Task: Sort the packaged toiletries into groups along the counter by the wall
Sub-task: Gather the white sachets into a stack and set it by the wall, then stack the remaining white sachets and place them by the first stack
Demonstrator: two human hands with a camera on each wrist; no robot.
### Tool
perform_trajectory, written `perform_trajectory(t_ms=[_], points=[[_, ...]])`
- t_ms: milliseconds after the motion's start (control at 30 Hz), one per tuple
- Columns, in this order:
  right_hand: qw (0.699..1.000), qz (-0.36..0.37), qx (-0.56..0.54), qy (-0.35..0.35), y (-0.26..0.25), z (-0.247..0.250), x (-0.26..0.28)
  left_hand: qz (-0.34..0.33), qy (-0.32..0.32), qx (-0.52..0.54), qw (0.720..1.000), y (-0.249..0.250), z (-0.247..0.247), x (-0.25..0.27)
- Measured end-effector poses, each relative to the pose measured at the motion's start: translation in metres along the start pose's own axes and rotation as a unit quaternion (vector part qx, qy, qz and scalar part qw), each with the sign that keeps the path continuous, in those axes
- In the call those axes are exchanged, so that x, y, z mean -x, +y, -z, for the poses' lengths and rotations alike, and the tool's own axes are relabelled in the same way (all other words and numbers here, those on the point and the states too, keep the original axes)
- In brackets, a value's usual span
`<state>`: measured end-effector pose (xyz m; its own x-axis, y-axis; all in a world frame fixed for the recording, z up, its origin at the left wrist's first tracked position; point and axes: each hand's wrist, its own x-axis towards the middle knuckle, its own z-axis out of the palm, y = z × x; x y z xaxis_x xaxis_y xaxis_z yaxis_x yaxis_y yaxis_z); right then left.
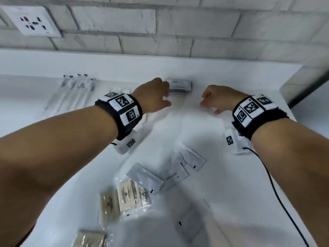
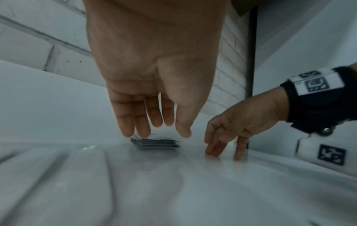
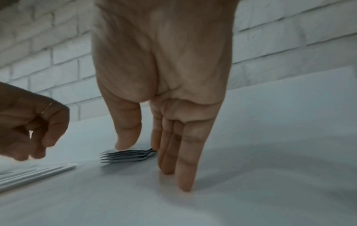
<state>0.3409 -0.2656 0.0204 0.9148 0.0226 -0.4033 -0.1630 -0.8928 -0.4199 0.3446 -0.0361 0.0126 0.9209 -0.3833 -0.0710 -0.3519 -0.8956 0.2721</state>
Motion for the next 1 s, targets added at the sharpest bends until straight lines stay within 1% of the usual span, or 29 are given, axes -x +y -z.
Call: perform_trajectory(t_ms=[100, 167, 233, 300, 367, 433, 500, 600, 633, 700, 767, 833, 867, 933, 967, 1000], points=[[0.991, 0.05, 0.122, -0.026, 0.006, -0.016, 0.043, -0.028, -0.088, -0.026, 0.995, 0.013, -0.011, 0.048], [0.982, 0.086, 0.162, -0.042, 0.001, -0.03, 0.076, -0.031, -0.118, -0.047, 0.991, 0.02, -0.015, 0.078], [0.979, 0.103, 0.169, -0.041, -0.002, -0.045, 0.102, -0.033, -0.131, -0.05, 0.99, 0.023, -0.016, 0.103], [0.977, 0.104, 0.184, -0.017, -0.005, -0.062, 0.117, -0.028, -0.158, -0.025, 0.987, 0.022, -0.014, 0.124], [0.976, 0.088, 0.199, 0.014, -0.012, -0.078, 0.121, -0.01, -0.199, -0.001, 0.98, 0.018, -0.012, 0.142], [0.971, 0.076, 0.225, 0.038, -0.021, -0.095, 0.126, 0.009, -0.222, -0.012, 0.975, 0.015, -0.013, 0.16], [0.969, 0.06, 0.234, 0.049, -0.027, -0.11, 0.131, 0.019, -0.214, -0.034, 0.976, 0.013, -0.017, 0.174], [0.971, 0.044, 0.224, 0.073, -0.029, -0.126, 0.138, 0.028, -0.181, -0.052, 0.982, 0.013, -0.025, 0.188], [0.972, 0.036, 0.222, 0.068, -0.028, -0.127, 0.141, 0.035, -0.173, -0.051, 0.983, 0.013, -0.026, 0.192], [0.978, 0.021, 0.206, 0.032, -0.023, -0.125, 0.148, 0.043, -0.149, -0.044, 0.987, 0.013, -0.026, 0.196], [0.984, 0.016, 0.177, 0.003, -0.012, -0.12, 0.157, 0.04, -0.112, -0.044, 0.992, 0.015, -0.022, 0.201], [0.988, 0.028, 0.152, 0.01, 0.001, -0.113, 0.166, 0.032, -0.075, -0.047, 0.996, 0.016, -0.016, 0.203], [0.988, 0.037, 0.145, 0.025, 0.007, -0.108, 0.17, 0.031, -0.06, -0.039, 0.997, 0.017, -0.013, 0.203], [0.99, 0.046, 0.116, 0.063, 0.016, -0.093, 0.182, 0.044, -0.036, 0.012, 0.998, 0.019, -0.007, 0.205], [0.992, 0.051, 0.092, 0.074, 0.018, -0.086, 0.187, 0.054, -0.034, 0.047, 0.997, 0.02, -0.005, 0.205], [0.993, 0.063, 0.074, 0.067, 0.017, -0.08, 0.194, 0.062, -0.042, 0.082, 0.994, 0.024, -0.004, 0.204]])
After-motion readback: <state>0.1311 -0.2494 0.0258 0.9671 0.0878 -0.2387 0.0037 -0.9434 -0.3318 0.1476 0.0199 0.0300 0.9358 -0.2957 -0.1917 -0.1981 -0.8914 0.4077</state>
